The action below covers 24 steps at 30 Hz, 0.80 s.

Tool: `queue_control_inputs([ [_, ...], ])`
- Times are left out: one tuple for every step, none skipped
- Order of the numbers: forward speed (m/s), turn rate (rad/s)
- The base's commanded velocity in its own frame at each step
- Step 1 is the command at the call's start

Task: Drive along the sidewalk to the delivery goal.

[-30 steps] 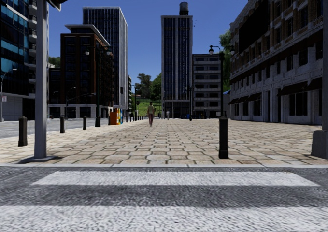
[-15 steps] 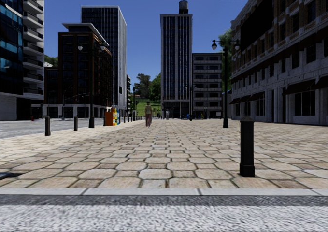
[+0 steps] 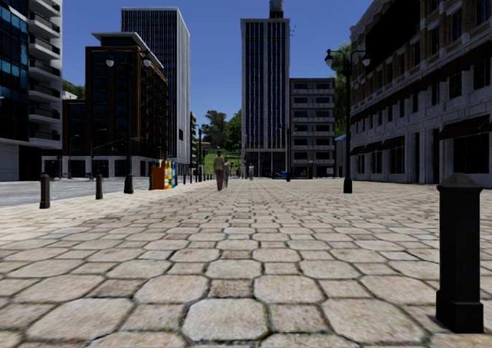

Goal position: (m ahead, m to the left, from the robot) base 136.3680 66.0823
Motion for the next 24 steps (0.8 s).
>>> queue_control_inputs([
  [2.00,0.00],
  [2.00,0.00],
  [1.69,0.00],
  [1.41,0.00],
  [1.14,0.00],
  [1.14,0.00],
  [1.05,0.00],
  [1.02,0.00],
  [1.02,0.00],
  [1.02,0.00],
  [1.02,0.00],
  [1.02,0.00],
  [1.02,0.00],
  [1.04,0.00],
  [1.09,0.00],
  [1.09,0.00],
  [1.10,0.00],
  [1.12,0.00],
  [1.13,0.00],
  [1.13,0.00],
  [1.13,0.00],
  [1.15,0.00],
  [1.17,0.00],
  [1.18,0.00],
])
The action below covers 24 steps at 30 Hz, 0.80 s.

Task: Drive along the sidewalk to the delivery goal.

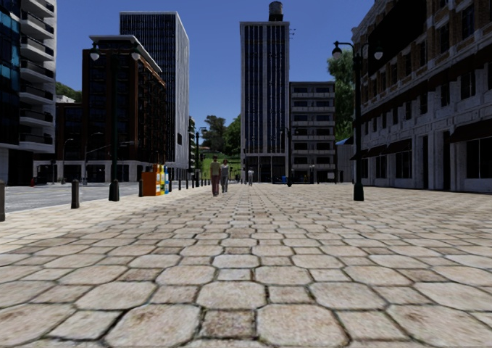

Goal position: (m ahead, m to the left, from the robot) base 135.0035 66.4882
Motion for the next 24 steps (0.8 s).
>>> queue_control_inputs([
  [1.20,0.00],
  [1.20,0.00],
  [1.21,0.00],
  [1.22,0.00],
  [1.23,0.00],
  [1.23,0.00],
  [1.23,0.00],
  [1.24,0.00],
  [1.24,0.00],
  [1.24,0.00],
  [1.24,0.00],
  [1.24,0.00],
  [1.24,0.00],
  [1.24,0.00],
  [1.24,0.00],
  [1.24,0.00],
  [1.24,0.00],
  [1.24,0.00],
  [1.24,0.00],
  [1.24,0.00],
  [1.24,0.00],
  [1.24,0.00],
  [1.24,0.00],
  [1.24,0.00],
])
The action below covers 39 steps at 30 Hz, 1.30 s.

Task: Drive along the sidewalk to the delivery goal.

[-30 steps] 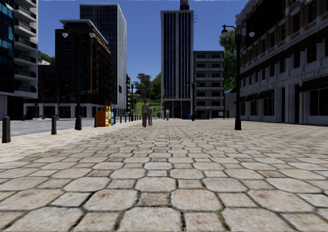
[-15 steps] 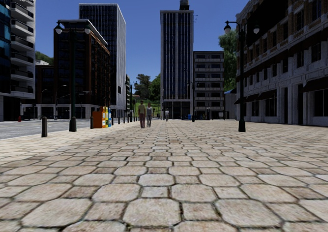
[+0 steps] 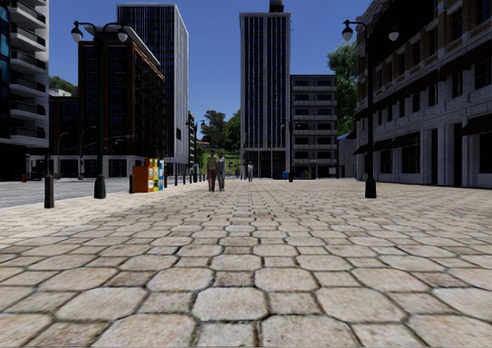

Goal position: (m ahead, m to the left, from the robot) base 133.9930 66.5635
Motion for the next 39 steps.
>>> queue_control_inputs([
  [1.24,0.00],
  [1.25,0.00],
  [1.25,0.00],
  [2.00,0.00],
  [2.00,0.00],
  [2.00,0.00],
  [2.00,0.00],
  [2.00,0.00],
  [2.00,0.00],
  [2.00,0.00],
  [2.00,0.00],
  [2.00,0.00],
  [2.00,0.00],
  [2.00,0.00],
  [2.00,0.00],
  [2.00,0.00],
  [2.00,0.00],
  [2.00,0.00],
  [2.00,0.00],
  [2.00,0.00],
  [2.00,0.00],
  [2.00,0.00],
  [2.00,0.00],
  [2.00,0.00],
  [2.00,0.00],
  [2.00,0.00],
  [2.00,0.00],
  [2.00,0.00],
  [2.00,0.00],
  [2.00,0.00],
  [2.00,0.00],
  [2.00,0.00],
  [2.00,0.00],
  [2.00,0.00],
  [2.00,0.00],
  [2.00,0.00],
  [2.00,0.00],
  [2.00,0.00],
  [2.00,-0.66],
])
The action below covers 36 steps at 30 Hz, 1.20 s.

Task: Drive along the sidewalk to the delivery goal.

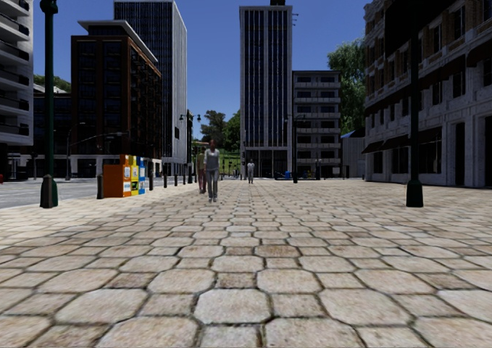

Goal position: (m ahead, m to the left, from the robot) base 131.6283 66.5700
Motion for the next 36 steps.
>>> queue_control_inputs([
  [2.00,-0.80],
  [2.00,-0.85],
  [2.00,-0.85],
  [2.00,-0.77],
  [2.00,-0.64],
  [2.00,-0.60],
  [2.00,-0.60],
  [2.00,-0.56],
  [2.00,-0.55],
  [2.00,-0.54],
  [2.00,-0.53],
  [2.00,-0.53],
  [2.00,-0.49],
  [2.00,-0.45],
  [2.00,-0.44],
  [2.00,-0.44],
  [2.00,-0.44],
  [2.00,-0.29],
  [2.00,0.00],
  [2.00,0.00],
  [2.00,0.00],
  [2.00,0.00],
  [2.00,0.00],
  [2.00,0.00],
  [2.00,0.00],
  [2.00,0.00],
  [2.00,0.00],
  [2.00,0.00],
  [2.00,0.00],
  [2.00,0.00],
  [2.00,0.00],
  [2.00,0.00],
  [2.00,0.00],
  [2.00,0.00],
  [2.00,0.00],
  [2.00,0.00],
])
